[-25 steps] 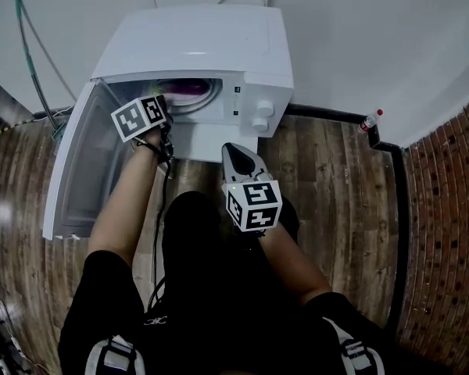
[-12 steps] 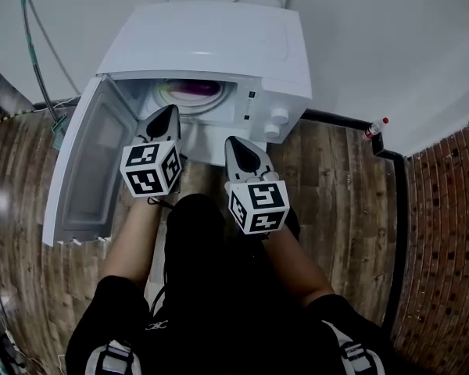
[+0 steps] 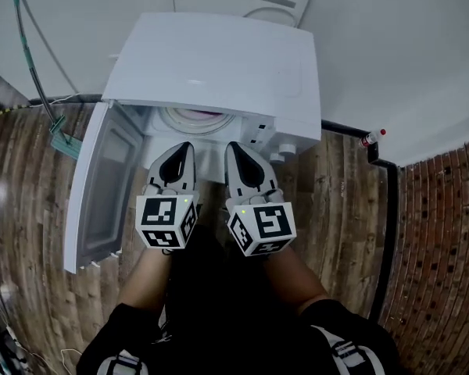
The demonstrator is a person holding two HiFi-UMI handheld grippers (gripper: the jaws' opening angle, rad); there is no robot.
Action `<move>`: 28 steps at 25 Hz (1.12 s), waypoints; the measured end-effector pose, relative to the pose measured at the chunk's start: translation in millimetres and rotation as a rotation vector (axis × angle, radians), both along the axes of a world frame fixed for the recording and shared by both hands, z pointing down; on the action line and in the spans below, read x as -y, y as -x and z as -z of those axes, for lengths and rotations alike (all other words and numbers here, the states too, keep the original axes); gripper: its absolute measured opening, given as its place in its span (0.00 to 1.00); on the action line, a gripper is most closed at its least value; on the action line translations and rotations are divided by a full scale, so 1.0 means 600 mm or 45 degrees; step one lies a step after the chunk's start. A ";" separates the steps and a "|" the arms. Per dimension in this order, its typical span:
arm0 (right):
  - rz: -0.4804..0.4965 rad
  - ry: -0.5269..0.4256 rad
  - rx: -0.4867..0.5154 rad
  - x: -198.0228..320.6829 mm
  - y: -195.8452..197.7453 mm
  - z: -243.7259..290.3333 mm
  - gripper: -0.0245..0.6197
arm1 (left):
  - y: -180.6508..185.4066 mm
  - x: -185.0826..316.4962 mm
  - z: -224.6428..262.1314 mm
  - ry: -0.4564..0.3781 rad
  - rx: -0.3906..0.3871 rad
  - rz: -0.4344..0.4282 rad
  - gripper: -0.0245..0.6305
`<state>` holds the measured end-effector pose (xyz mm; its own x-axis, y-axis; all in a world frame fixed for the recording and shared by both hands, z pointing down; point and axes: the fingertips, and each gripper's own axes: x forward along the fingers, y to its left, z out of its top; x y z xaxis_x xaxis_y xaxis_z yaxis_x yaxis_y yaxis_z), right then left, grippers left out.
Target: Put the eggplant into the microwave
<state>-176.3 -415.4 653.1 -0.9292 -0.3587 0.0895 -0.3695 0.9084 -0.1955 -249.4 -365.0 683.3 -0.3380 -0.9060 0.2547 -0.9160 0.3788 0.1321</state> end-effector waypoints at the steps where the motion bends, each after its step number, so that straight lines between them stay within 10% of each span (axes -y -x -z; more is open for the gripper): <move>1: -0.009 0.006 0.010 -0.003 0.002 0.036 0.05 | -0.003 -0.006 0.033 0.001 -0.022 -0.003 0.04; 15: -0.098 0.010 0.013 -0.021 0.013 0.652 0.05 | 0.001 -0.028 0.683 -0.055 -0.045 -0.087 0.04; 28: -0.144 -0.037 0.035 -0.028 -0.071 0.765 0.05 | -0.073 -0.032 0.829 -0.097 0.040 -0.155 0.04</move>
<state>-134.0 -398.5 194.2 -0.8846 -0.4634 0.0523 -0.4648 0.8667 -0.1809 -205.5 -345.6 185.7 -0.2308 -0.9571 0.1750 -0.9587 0.2544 0.1270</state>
